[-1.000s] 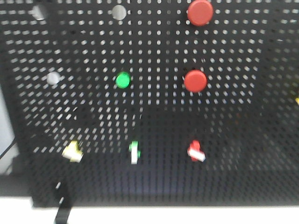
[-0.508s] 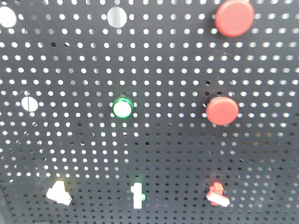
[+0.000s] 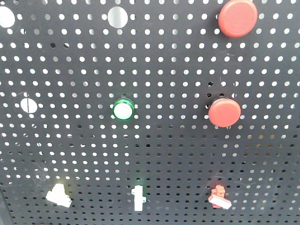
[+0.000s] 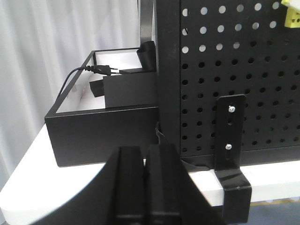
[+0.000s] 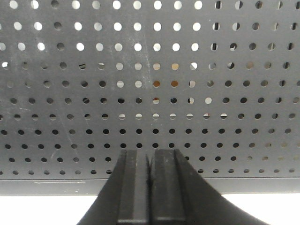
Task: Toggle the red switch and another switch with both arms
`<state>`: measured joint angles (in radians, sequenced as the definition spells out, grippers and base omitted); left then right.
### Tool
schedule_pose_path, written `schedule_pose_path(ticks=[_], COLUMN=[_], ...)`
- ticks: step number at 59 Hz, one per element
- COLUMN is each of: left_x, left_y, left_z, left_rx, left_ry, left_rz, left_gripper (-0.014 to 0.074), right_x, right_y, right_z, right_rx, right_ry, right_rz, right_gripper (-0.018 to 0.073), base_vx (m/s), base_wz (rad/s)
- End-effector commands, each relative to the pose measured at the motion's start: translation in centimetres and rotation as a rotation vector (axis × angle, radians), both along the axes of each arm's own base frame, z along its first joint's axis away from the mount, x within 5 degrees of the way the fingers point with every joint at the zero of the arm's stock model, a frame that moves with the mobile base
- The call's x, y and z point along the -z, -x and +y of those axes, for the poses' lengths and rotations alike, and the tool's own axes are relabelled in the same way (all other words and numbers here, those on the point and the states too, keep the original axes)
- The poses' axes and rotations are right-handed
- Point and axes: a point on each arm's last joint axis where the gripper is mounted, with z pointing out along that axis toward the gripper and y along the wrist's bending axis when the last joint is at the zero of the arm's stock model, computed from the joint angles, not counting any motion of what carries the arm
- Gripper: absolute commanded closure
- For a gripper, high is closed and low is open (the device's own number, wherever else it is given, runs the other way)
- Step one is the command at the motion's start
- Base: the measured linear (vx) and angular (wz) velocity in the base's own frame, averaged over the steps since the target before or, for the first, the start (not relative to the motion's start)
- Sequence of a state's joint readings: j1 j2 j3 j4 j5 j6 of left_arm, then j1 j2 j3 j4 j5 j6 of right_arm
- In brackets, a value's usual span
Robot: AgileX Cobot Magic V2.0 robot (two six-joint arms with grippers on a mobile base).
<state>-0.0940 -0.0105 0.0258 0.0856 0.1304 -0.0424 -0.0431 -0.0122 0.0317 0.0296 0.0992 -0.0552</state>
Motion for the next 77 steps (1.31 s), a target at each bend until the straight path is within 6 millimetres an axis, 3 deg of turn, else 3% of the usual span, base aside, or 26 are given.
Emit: schedule_pose_path(ticks=[1, 11, 30, 39, 48, 55, 61, 68, 77], left_x=[-0.1, -1.1, -2.7, -6.2, -11.4, -14.3, -15.2, -15.3, -15.8], left_y=[0.0, 0.1, 0.4, 1.3, 1.7, -0.3, -2.6, -4.7, -5.7], left_z=[-0.1, -0.1, -0.2, 0.0, 0.0, 0.0, -0.3, -0.6, -1.3], left_rx=[0.006, 0.014, 0.027, 0.056, 0.023, 0.003, 0.005, 0.020, 0.072], left_ry=[0.009, -0.018, 0.044, 0.276, 0.096, 0.045, 0.039, 0.037, 0.044], left_rz=[-0.074, -0.184, -0.332, -0.433, -0.384, -0.277, -0.214, -0.195, -0.262], left_gripper=[0.0594, 0.0594, 0.0594, 0.0594, 0.0594, 0.0594, 0.0594, 0.0594, 0.0594], right_x=[-0.7, -0.8, -2.9, -5.0, -9.9, -13.8, -15.8, -16.2, -16.0], right_y=[0.1, 0.1, 0.4, 0.9, 1.8, 1.3, 0.1, -1.2, -2.0], right_z=[-0.1, -0.1, -0.1, -0.1, 0.0, 0.0, 0.0, -0.1, -0.1], right_rx=[0.010, 0.010, 0.007, 0.001, -0.003, 0.002, 0.002, 0.000, -0.006], right_ry=[0.016, 0.019, -0.097, -0.091, -0.082, -0.035, -0.033, -0.054, -0.112], right_rz=[-0.098, -0.105, -0.317, -0.326, -0.311, -0.276, -0.247, -0.218, -0.185], right_gripper=[0.0565, 0.0565, 0.0565, 0.0565, 0.0565, 0.0565, 0.0565, 0.0565, 0.0565], base_vx=[0.00, 0.00, 0.00, 0.00, 0.00, 0.00, 0.00, 0.00, 0.00], base_wz=[0.00, 0.00, 0.00, 0.00, 0.00, 0.00, 0.00, 0.00, 0.00])
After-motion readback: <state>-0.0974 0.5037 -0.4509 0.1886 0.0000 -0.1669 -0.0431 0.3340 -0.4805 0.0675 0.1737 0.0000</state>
